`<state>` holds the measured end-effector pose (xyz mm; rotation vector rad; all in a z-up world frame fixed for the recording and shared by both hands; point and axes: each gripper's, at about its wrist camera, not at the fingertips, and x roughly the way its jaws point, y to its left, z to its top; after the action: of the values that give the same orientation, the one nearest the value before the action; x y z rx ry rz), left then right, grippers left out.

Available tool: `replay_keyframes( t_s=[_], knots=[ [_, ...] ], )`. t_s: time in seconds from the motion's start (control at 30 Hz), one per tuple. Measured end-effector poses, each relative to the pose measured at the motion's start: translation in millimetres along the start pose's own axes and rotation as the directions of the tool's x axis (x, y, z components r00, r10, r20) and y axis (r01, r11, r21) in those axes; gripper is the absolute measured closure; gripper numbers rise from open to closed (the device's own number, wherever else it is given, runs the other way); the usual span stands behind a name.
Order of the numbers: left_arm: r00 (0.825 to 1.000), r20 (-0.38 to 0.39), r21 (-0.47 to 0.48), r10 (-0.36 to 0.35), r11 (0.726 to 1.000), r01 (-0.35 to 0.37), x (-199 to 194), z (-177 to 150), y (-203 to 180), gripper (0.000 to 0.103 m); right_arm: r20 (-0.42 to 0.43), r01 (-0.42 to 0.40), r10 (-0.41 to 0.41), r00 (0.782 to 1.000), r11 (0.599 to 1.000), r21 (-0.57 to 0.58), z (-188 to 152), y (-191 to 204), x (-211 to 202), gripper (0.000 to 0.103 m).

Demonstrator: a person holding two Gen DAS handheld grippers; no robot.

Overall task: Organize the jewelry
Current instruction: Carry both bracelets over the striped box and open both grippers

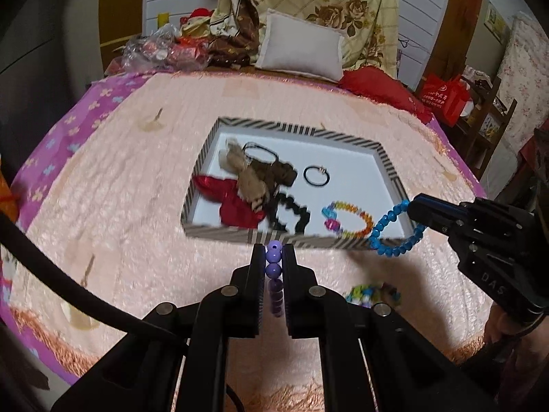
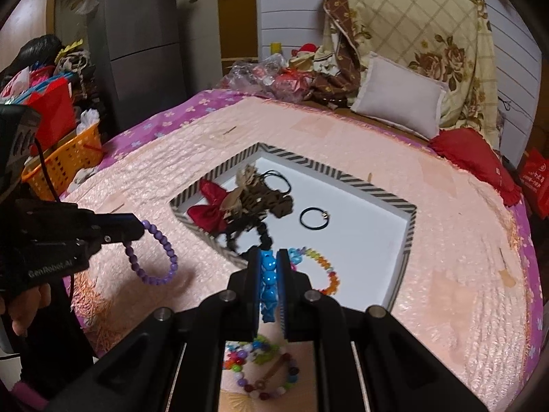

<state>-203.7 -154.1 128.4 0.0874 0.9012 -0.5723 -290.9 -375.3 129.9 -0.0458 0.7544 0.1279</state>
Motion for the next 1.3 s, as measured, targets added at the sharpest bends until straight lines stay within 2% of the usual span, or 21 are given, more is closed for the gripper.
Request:
replay_keyframes(
  t_s=[0.27,0.47,0.7,0.87,1.1,1.3],
  knots=[
    [1.000,0.003,0.006,-0.007,1.000,0.007,16.4,43.7,-4.8,0.092,-0.026,0.035,-0.034,0.999,0.999,0.038,16.1,-29.4,22.0,0.095],
    [1.000,-0.011,0.004,-0.020,1.000,0.020,44.3,85.9,-13.7,0.092,-0.072,0.032,-0.027,0.997,0.997,0.075,27.1,-48.9,55.6,0.095],
    [0.999,-0.040,0.015,-0.031,0.999,0.031,104.7,132.0,-31.9,0.092,-0.103,0.005,0.007,0.995,0.993,0.117,41.5,-63.5,96.4,0.095],
    [0.993,-0.084,-0.026,-0.085,0.996,0.083,155.1,151.9,-33.3,0.092,-0.157,0.022,0.002,0.988,0.988,0.150,45.3,-83.6,131.2,0.095],
    [0.988,-0.153,-0.032,0.000,0.999,-0.005,204.9,150.5,-15.1,0.092,-0.239,0.094,-0.049,0.970,0.978,0.184,30.1,-114.2,158.2,0.095],
    [0.981,-0.185,-0.085,0.054,0.994,-0.071,222.8,146.6,7.1,0.092,-0.252,0.119,-0.061,0.966,0.968,0.221,24.5,-122.0,167.6,0.094]
  ],
)
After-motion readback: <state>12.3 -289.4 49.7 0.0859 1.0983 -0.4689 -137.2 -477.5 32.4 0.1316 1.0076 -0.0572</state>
